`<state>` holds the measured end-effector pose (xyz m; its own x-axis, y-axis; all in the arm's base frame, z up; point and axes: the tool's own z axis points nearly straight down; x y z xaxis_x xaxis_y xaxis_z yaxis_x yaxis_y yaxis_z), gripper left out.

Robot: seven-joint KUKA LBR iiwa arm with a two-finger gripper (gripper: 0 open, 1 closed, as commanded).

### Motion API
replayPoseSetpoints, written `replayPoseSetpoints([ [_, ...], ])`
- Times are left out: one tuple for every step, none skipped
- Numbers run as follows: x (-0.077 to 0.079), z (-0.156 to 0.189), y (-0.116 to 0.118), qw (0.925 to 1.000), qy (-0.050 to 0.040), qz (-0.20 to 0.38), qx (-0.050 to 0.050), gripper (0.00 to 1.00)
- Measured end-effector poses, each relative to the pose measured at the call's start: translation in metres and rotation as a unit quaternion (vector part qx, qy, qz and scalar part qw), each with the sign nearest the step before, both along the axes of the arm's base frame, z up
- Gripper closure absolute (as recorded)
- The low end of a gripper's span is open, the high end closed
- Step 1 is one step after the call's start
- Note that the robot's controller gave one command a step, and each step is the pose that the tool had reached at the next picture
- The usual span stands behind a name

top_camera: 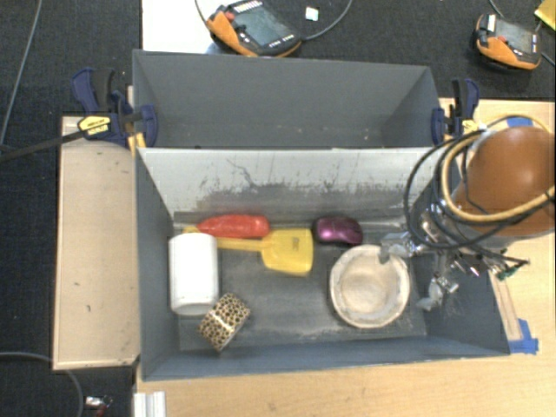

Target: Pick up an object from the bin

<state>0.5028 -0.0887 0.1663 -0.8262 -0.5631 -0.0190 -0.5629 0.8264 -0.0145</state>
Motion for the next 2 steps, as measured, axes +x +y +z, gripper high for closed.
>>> replayPoseSetpoints([
  [-0.003,-0.063,0.033,0.9971,0.0069,-0.075,0.003,0.00],
  [0.005,-0.087,0.021,0.9873,0.0013,0.159,-0.003,0.00],
])
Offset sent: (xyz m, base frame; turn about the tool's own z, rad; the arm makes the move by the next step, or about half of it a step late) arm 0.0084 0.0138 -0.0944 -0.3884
